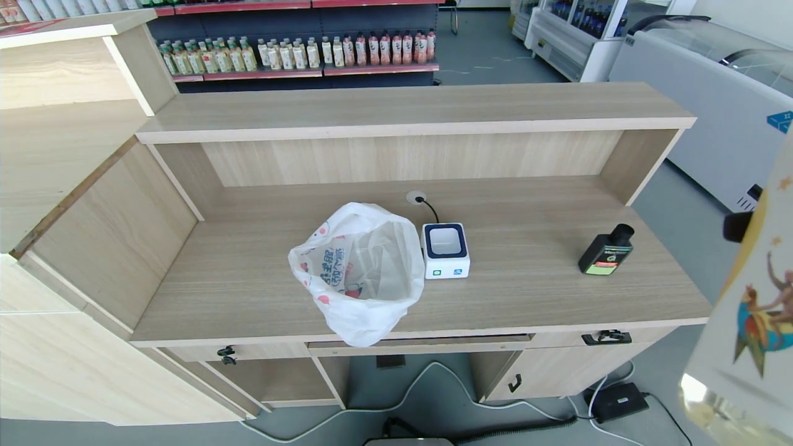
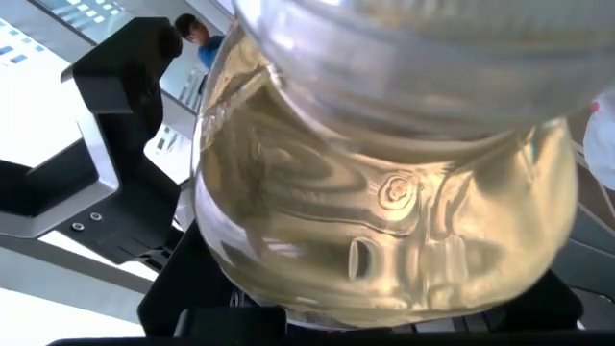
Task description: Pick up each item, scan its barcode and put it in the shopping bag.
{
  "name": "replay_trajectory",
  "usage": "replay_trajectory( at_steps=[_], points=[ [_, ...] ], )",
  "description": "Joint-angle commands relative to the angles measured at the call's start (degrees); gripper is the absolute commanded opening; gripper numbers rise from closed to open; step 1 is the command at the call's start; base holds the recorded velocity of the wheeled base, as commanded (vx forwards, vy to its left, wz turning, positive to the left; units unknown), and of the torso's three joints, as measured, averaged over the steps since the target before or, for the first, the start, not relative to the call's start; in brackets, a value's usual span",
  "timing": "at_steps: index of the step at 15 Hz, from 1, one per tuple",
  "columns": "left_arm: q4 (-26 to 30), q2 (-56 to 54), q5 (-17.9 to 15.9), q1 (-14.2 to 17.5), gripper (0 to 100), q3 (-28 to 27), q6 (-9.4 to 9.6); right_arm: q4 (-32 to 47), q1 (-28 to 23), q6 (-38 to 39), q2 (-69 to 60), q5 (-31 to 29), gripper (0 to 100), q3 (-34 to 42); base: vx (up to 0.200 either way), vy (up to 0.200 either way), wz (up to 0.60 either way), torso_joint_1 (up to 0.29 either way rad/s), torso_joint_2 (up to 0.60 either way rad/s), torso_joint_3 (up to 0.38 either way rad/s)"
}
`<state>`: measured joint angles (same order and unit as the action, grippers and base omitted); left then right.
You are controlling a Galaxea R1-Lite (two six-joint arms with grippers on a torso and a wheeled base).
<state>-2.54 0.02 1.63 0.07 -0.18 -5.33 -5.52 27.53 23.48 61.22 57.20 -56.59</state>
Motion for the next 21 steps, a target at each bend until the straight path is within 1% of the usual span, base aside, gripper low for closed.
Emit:
replay_trajectory(
  at_steps=[1, 8, 9, 10, 11, 12, 13, 14, 15, 16, 17, 18, 19, 20, 21],
  points=[
    [0.0, 0.0, 0.0, 0.0, 100, 0.0, -0.03, 0.0, -0.1, 0.1, 0.5, 0.0, 0, 0.3, 0.000, 0.000, 0.00, 0.000, 0.00, 0.000],
    [0.0, 0.0, 0.0, 0.0, 100, 0.0, -0.03, 0.0, -0.3, -0.5, 0.7, -0.8, 0, 0.6, 0.000, 0.000, 0.00, 0.000, 0.00, 0.000],
    [0.0, 0.0, 0.0, 0.0, 100, 0.0, -0.03, -0.1, -2.3, -10.9, 4.3, -7.6, 0, 0.7, 0.000, 0.000, 0.00, 0.000, 0.00, 0.000],
    [0.0, 0.0, 0.0, 0.0, 100, 0.0, -0.03, -0.1, -5.2, -23.2, 7.3, -12.9, 0, 1.2, 0.000, 0.000, 0.00, 0.000, 0.00, 0.000],
    [0.0, 0.0, 0.0, 0.0, 100, 0.0, -0.03, -0.2, -8.9, -34.2, 9.5, -16.2, 0, 2.2, 0.000, 0.000, 0.00, 0.000, 0.00, 0.000],
    [0.0, 0.0, 0.0, 0.0, 100, 0.0, -0.03, -0.4, -13.0, -40.4, 10.8, -17.7, 0, 3.1, 0.000, 0.000, 0.00, 0.000, 0.00, 0.000],
    [0.0, 0.0, 0.0, 0.0, 100, 0.0, -0.03, -0.5, -21.2, -50.5, 12.0, -20.7, 0, 4.3, 0.000, 0.000, 0.00, 0.000, 0.00, 0.000],
    [0.0, 0.0, 0.0, 0.0, 100, 0.0, -0.03, -0.5, -26.6, -57.0, 12.7, -22.7, 0, 4.6, 0.000, 0.000, 0.00, 0.000, 0.00, 0.000],
    [0.0, 0.0, 0.0, 0.0, 100, 0.0, -0.03, -0.3, -30.0, -62.0, 13.1, -23.1, 0, 4.8, 0.000, 0.000, 0.00, 0.000, 0.00, 0.000],
    [0.0, 0.0, 0.0, 0.0, 100, 0.0, -0.03, 0.0, -34.8, -71.5, 14.4, -23.2, 0, 4.4, 0.000, 0.000, 0.00, 0.000, 0.00, 0.000],
    [0.0, 0.0, 0.0, 0.0, 100, 0.0, -0.03, 0.0, -37.3, -76.7, 15.2, -23.1, 0, 4.2, 0.000, 0.000, 0.00, 0.000, 0.00, 0.000],
    [0.0, 0.0, 0.0, 0.0, 100, 0.0, -0.03, 0.4, -40.9, -84.3, 15.9, -22.9, 0, 5.0, 0.000, 0.000, 0.00, 0.000, 0.00, 0.000],
    [0.0, 0.0, 0.0, 0.0, 100, 0.0, -0.03, 4.1, -45.4, -90.1, 15.9, -22.9, 0, 5.3, 0.000, 0.000, 0.00, 0.000, 0.00, 0.000],
    [0.0, 0.0, 0.0, 0.0, 100, 0.0, -0.03, 6.8, -47.0, -93.6, 16.1, -22.7, 0, 5.0, 0.000, 0.000, 0.00, 0.000, 0.00, 0.000],
    [0.0, 0.0, 0.0, 0.0, 100, 0.0, -0.03, 14.0, -51.3, -103.3, 17.2, -19.1, 0, 2.8, 0.000, 0.000, 0.00, 0.000, 0.00, 0.000]
  ],
)
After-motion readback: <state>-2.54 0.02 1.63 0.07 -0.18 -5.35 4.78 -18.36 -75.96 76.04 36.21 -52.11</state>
